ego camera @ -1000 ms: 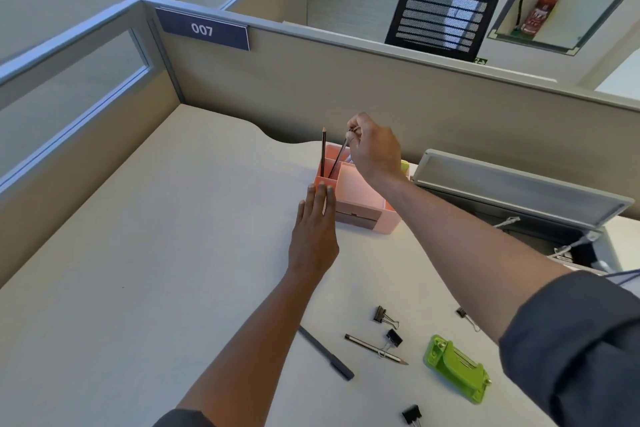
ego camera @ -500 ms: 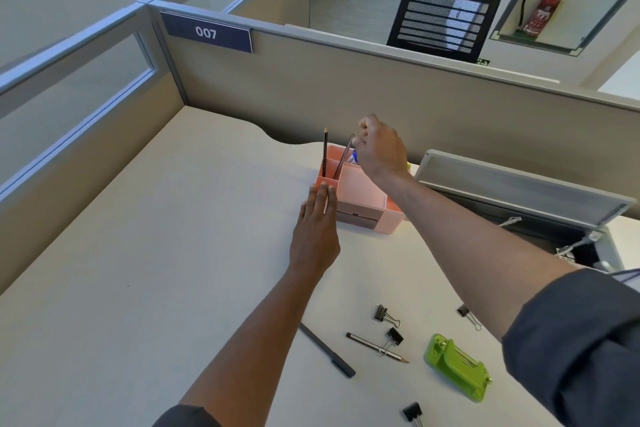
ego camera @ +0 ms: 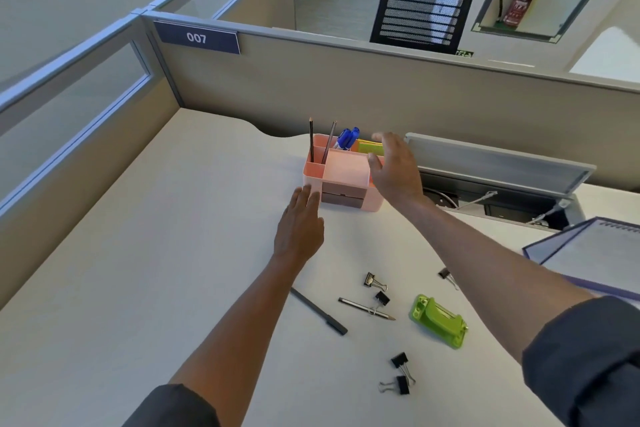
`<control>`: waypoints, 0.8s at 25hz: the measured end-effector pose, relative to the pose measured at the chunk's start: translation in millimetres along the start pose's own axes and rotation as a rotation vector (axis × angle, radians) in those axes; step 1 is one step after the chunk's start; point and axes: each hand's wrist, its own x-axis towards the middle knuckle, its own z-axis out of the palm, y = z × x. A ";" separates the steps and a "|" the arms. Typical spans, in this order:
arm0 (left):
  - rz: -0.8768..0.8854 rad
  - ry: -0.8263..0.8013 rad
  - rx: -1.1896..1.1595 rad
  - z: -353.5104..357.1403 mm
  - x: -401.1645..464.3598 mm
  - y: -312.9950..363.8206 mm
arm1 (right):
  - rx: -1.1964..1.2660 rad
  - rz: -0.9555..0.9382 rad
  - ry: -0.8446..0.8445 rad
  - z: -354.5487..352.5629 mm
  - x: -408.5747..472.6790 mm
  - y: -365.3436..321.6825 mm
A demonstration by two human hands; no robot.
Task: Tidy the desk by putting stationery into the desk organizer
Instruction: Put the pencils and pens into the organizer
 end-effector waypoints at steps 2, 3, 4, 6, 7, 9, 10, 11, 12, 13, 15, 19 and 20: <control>-0.010 -0.032 -0.027 2.4 -22.0 2.4 | 0.051 0.029 -0.017 -2.2 -28.2 2.6; -0.018 -0.056 -0.054 4.3 -32.7 3.4 | 0.074 0.036 -0.041 -2.1 -43.7 3.9; -0.020 -0.082 -0.081 6.2 -43.7 4.8 | 0.094 0.035 -0.072 -2.3 -60.4 5.0; -0.003 -0.130 -0.109 10.0 -64.7 10.1 | 0.122 0.036 -0.127 -4.6 -93.0 7.0; 0.009 -0.153 -0.116 12.4 -74.7 13.5 | 0.132 0.037 -0.141 -6.5 -108.3 7.4; 0.027 -0.204 -0.126 18.4 -91.4 20.2 | 0.154 0.042 -0.153 -8.7 -134.8 7.7; 0.040 -0.227 -0.120 21.0 -98.8 23.8 | 0.167 0.051 -0.160 -9.1 -147.2 7.8; 0.061 -0.245 -0.108 23.3 -105.8 27.3 | 0.180 0.065 -0.171 -9.9 -159.8 7.5; 0.083 -0.252 -0.092 25.7 -111.3 30.2 | 0.192 0.079 -0.184 -10.0 -171.7 8.2; 0.102 -0.252 -0.076 28.6 -115.1 32.1 | 0.203 0.092 -0.197 -9.6 -182.4 9.6; 0.115 -0.253 -0.030 33.5 -121.5 36.2 | 0.223 0.127 -0.210 -9.5 -201.8 16.3; 0.133 -0.272 0.090 37.5 -126.9 40.8 | 0.233 0.203 -0.198 -16.9 -221.3 25.1; 0.138 -0.270 0.105 38.2 -127.7 41.3 | 0.227 0.210 -0.198 -18.9 -222.9 26.1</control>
